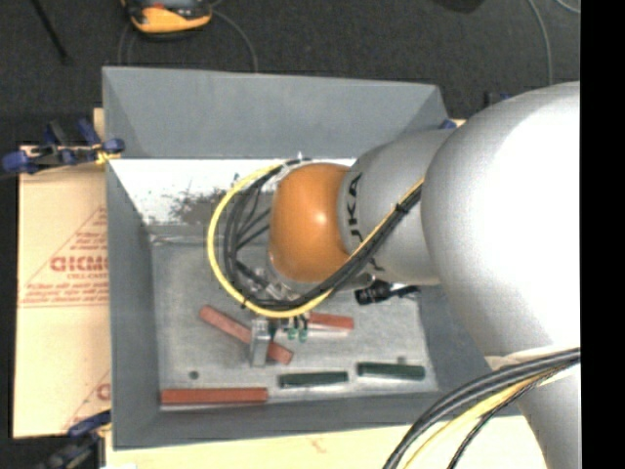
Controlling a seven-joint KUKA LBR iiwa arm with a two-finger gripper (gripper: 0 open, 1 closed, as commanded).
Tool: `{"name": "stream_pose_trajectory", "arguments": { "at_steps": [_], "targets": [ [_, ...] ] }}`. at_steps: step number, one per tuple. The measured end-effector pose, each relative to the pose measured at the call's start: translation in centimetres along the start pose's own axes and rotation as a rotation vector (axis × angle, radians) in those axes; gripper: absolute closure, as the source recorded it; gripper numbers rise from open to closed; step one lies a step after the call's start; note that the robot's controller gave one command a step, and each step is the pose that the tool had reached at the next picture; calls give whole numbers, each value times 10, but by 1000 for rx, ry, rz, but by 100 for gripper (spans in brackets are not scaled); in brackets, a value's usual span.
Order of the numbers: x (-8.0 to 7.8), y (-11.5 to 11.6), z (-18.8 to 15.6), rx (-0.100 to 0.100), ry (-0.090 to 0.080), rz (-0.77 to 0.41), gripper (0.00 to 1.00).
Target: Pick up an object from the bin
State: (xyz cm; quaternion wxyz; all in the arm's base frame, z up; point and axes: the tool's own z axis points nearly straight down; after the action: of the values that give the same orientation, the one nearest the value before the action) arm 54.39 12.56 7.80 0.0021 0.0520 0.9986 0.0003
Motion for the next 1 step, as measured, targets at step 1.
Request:
{"name": "stream_pose_trajectory", "arguments": {
  "at_steps": [1],
  "targets": [
    [-3,4,12,-2,2,109,100]
  ]
}}
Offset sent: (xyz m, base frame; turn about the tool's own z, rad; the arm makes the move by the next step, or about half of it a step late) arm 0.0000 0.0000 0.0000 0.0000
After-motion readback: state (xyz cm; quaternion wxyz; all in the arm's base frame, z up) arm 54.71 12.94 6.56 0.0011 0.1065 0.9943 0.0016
